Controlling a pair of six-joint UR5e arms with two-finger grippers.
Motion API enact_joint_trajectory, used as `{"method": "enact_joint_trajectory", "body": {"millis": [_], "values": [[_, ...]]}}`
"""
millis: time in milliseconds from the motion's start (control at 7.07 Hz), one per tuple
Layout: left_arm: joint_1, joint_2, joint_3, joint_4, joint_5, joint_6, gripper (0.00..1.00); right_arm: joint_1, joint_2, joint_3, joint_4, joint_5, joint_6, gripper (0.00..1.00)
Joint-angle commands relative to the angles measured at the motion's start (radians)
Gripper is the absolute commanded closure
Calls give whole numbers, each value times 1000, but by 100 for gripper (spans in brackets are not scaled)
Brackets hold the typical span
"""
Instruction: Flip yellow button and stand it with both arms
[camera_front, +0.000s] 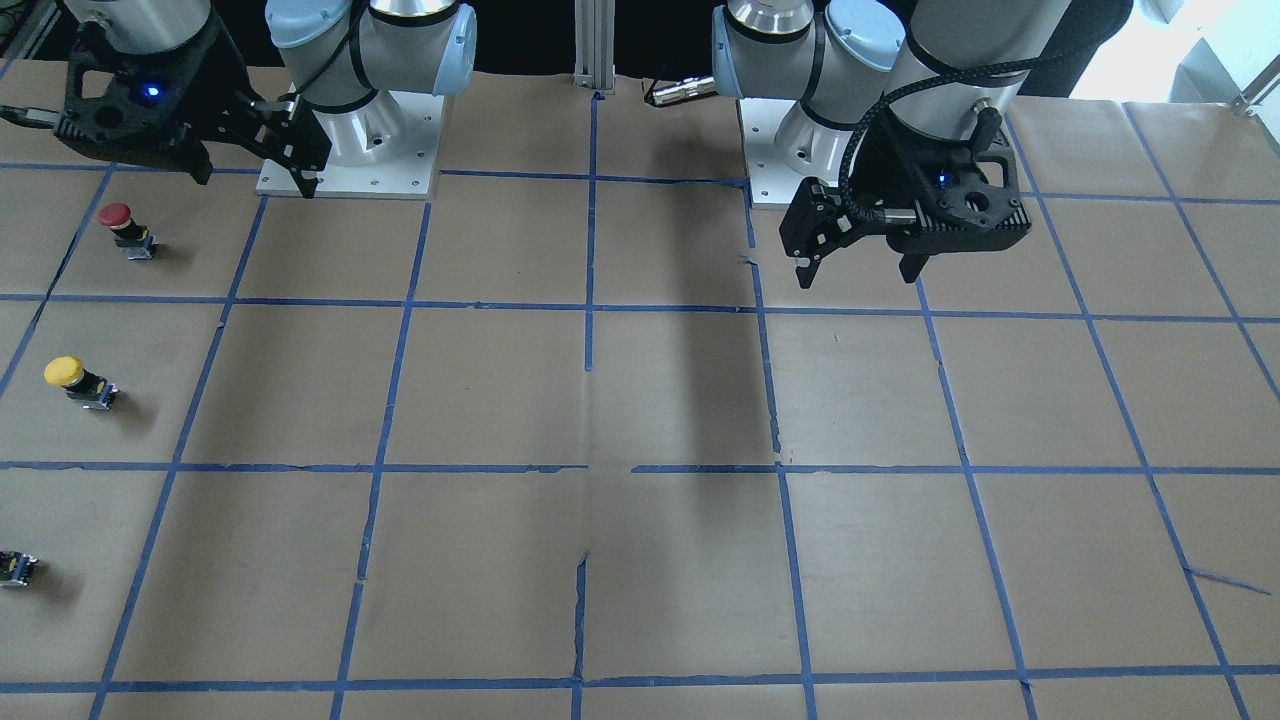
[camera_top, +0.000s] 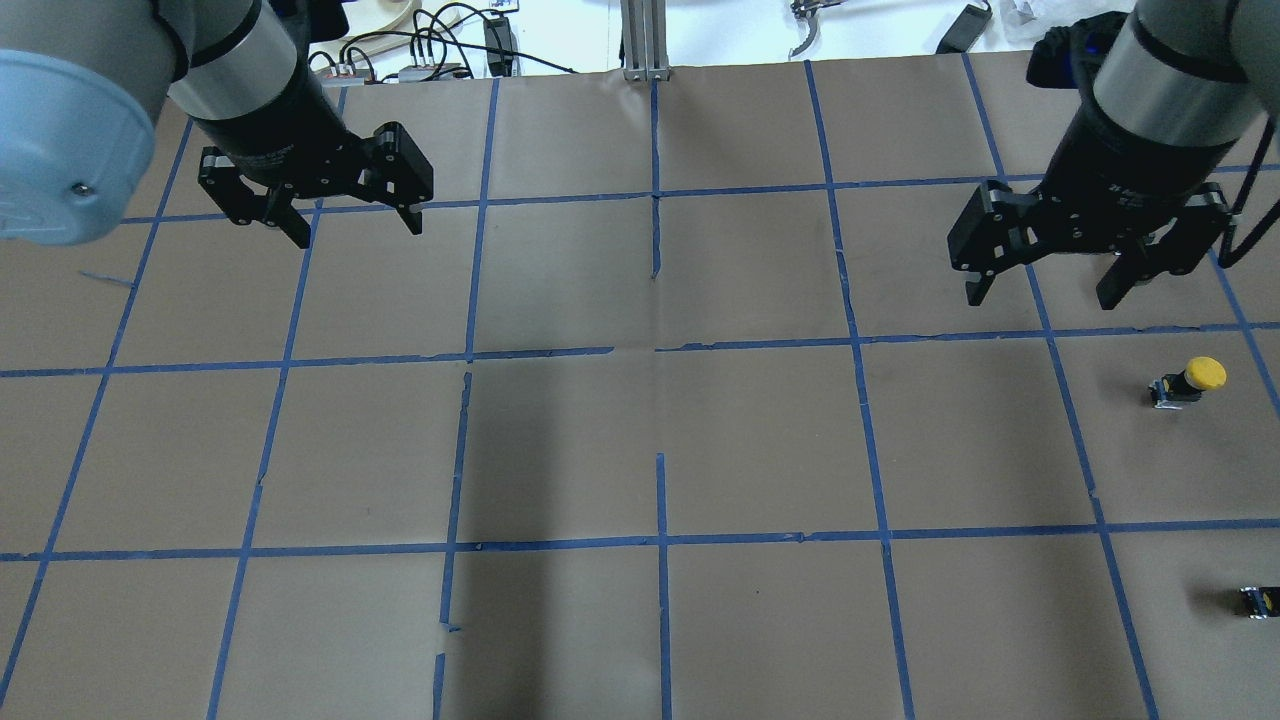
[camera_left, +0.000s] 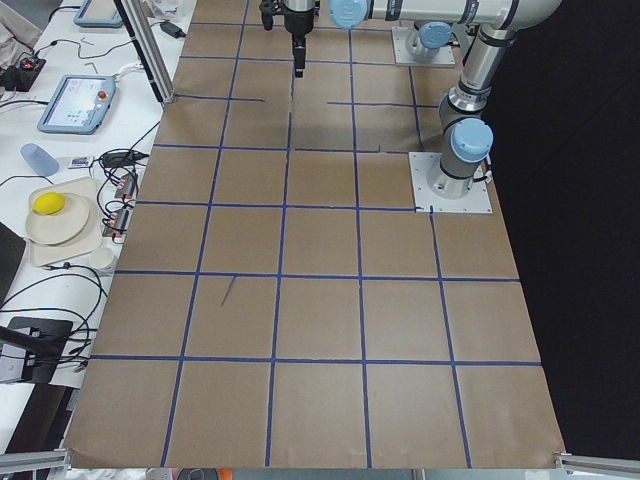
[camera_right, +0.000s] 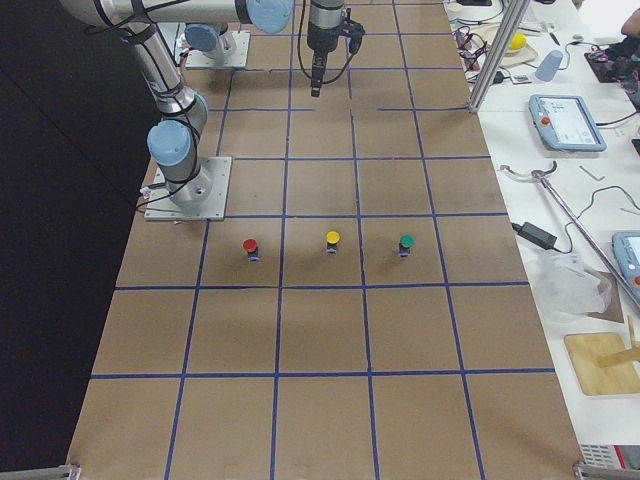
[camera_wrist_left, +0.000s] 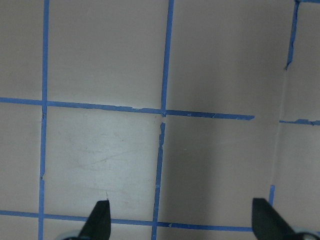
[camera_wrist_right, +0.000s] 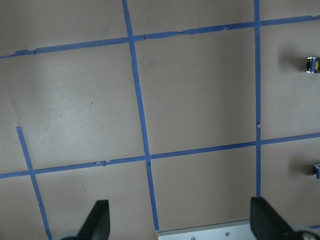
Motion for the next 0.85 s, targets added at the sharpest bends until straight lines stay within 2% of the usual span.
{"method": "enact_joint_trajectory", "body": {"millis": [0, 708], "values": [[0, 2, 0, 0, 0, 0, 0, 19, 0, 27, -3, 36, 7, 0], [-2, 2, 2, 0, -2, -2, 0, 63, 7, 29, -55, 33, -2, 0]]}}
